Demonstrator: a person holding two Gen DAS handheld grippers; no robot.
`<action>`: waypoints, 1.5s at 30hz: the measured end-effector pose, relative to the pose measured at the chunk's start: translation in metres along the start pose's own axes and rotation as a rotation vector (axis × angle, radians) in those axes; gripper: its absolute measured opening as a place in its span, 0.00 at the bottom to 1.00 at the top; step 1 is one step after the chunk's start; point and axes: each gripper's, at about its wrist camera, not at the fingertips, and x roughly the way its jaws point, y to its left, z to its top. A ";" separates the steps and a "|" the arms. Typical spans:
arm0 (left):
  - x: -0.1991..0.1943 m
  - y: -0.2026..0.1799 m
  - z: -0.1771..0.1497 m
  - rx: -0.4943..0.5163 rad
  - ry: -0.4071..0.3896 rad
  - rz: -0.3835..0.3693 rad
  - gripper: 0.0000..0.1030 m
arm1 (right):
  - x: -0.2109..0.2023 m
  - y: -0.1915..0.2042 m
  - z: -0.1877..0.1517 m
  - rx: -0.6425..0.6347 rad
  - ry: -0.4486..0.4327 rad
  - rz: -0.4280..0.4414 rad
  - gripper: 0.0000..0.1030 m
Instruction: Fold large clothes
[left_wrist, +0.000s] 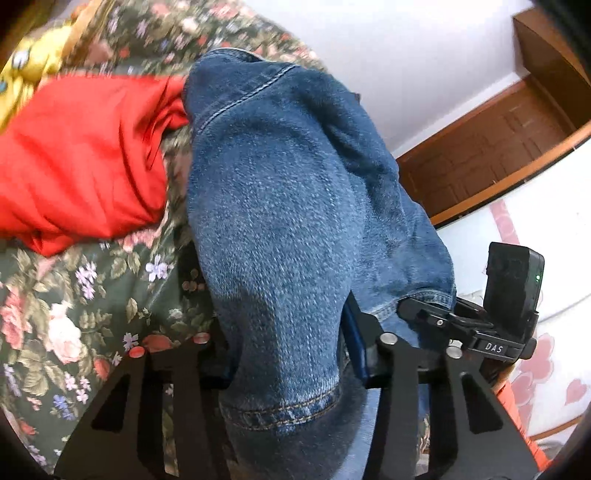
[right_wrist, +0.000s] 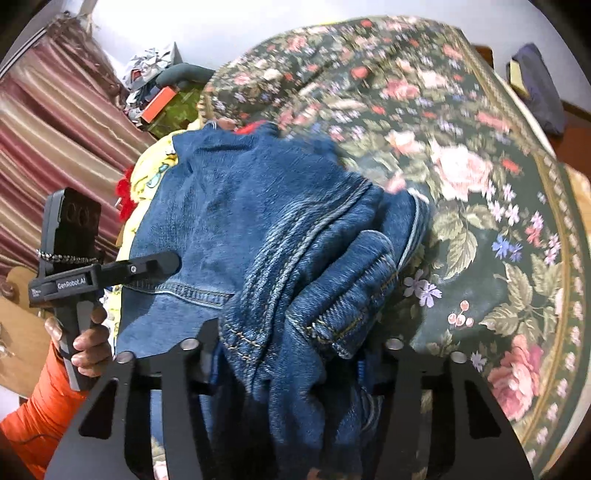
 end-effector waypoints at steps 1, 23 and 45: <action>-0.008 -0.007 0.000 0.019 -0.011 0.007 0.43 | -0.002 0.004 0.000 -0.002 -0.005 0.001 0.43; -0.193 0.037 0.048 0.111 -0.302 0.057 0.42 | -0.015 0.153 0.069 -0.203 -0.230 0.005 0.41; -0.102 0.211 0.156 -0.125 -0.185 0.111 0.44 | 0.136 0.140 0.154 -0.050 -0.137 -0.018 0.41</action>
